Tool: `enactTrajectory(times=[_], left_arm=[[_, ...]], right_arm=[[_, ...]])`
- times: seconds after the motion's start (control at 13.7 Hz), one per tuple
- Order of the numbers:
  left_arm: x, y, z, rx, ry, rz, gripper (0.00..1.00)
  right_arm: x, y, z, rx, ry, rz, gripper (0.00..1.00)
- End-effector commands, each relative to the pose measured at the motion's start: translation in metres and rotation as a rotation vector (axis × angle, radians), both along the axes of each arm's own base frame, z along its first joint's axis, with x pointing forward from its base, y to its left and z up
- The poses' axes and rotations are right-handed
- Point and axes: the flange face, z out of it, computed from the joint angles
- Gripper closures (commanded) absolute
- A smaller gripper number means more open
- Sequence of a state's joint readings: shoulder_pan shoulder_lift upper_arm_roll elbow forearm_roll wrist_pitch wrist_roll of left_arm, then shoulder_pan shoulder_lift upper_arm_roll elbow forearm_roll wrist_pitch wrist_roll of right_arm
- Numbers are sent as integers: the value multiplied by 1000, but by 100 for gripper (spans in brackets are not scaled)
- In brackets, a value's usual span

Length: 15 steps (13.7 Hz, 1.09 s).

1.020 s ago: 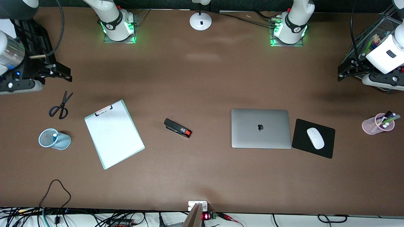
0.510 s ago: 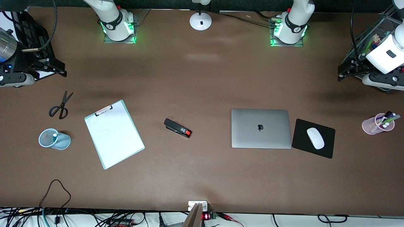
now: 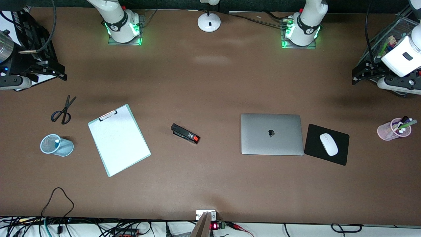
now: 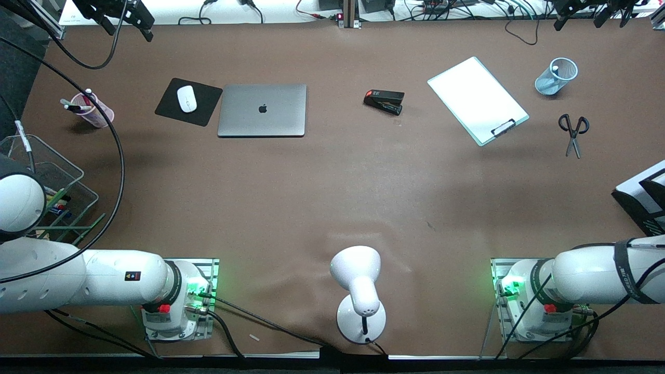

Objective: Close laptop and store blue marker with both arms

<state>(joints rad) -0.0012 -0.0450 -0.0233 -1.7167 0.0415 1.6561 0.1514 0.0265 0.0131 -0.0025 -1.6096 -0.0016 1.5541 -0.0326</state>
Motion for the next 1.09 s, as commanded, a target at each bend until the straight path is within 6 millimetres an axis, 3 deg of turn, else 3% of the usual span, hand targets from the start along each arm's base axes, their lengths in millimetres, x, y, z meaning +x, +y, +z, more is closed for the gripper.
enactTrajectory(times=[0.0,1.02], left_arm=[[1,1,5,-8,5,-13,0],[1,0,6,-5,3,-16,0]], right_arm=[[-2,-4,9,-6,-34,-84,0],[1,-2,14,16,-77,-90,0]])
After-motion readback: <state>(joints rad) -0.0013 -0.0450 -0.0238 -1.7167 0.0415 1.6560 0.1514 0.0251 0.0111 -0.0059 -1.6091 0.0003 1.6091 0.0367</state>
